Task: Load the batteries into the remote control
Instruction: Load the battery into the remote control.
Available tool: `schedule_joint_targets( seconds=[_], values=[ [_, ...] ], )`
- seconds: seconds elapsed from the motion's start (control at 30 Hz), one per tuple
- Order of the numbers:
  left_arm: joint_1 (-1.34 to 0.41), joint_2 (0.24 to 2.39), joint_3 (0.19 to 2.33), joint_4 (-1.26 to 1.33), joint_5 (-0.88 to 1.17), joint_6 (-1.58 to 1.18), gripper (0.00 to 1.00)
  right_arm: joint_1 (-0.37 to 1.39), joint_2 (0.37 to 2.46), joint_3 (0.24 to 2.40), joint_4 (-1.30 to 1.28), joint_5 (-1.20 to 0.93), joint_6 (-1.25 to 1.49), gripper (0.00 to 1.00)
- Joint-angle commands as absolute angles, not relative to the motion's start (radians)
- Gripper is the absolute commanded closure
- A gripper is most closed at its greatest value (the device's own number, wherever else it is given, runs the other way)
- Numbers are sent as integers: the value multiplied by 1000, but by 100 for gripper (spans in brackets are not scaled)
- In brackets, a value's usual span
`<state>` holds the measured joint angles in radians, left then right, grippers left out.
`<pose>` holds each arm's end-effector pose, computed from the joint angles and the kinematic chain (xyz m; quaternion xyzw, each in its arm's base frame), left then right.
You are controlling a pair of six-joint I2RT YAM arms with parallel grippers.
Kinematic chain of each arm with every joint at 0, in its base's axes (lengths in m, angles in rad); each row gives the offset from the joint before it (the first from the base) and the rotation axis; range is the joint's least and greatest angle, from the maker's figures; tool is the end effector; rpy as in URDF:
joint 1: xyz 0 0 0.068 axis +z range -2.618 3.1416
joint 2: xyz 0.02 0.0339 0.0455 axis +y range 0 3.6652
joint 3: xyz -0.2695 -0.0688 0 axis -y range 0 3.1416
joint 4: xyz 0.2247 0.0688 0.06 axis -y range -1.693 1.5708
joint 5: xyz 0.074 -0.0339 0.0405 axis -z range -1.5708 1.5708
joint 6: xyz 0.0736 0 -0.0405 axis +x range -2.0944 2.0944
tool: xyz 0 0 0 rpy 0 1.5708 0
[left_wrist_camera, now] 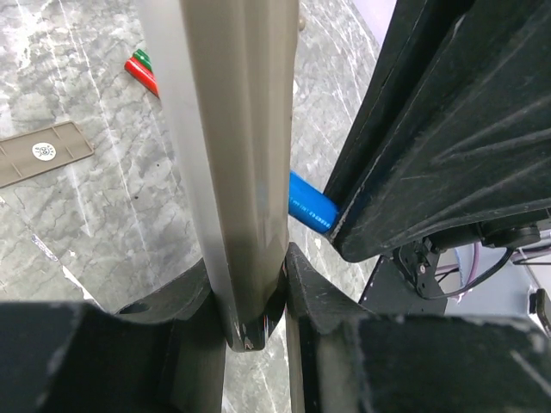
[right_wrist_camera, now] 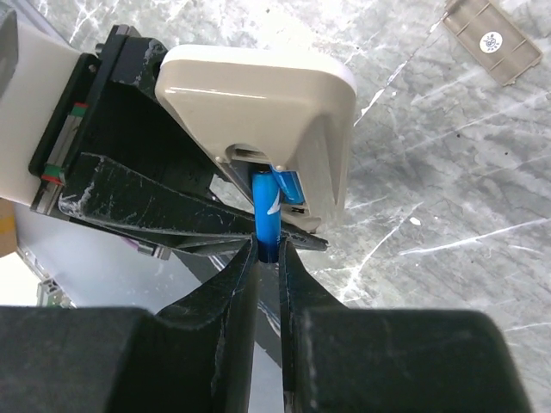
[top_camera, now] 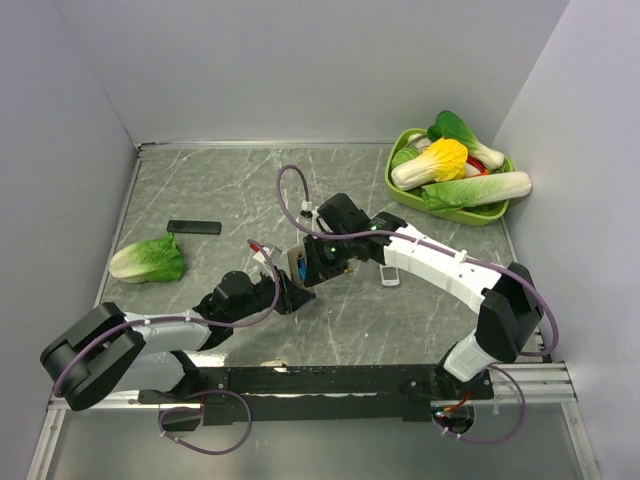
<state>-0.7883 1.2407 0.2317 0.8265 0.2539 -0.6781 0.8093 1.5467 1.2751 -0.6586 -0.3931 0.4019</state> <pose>0.1603 -0.1875 0.1839 0.1229 0.7568 -0.4970 0.4064 0.2079 0.2590 0.2666 -0.2485 0.8992 0.3282 0.1484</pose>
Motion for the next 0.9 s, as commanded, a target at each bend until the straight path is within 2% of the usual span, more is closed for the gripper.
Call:
schedule_joint_targets(
  seconds=[0.0, 0.47, 0.87],
  values=[
    [-802, 1244, 262, 930, 247, -709, 96, 816, 1572, 1359, -673, -344, 431, 100],
    [-810, 1341, 262, 1074, 321, -929, 97, 825, 1649, 1457, -736, -307, 399, 98],
    [-810, 1353, 256, 1115, 319, -1023, 98, 833, 1689, 1535, -818, -288, 356, 79]
  ],
)
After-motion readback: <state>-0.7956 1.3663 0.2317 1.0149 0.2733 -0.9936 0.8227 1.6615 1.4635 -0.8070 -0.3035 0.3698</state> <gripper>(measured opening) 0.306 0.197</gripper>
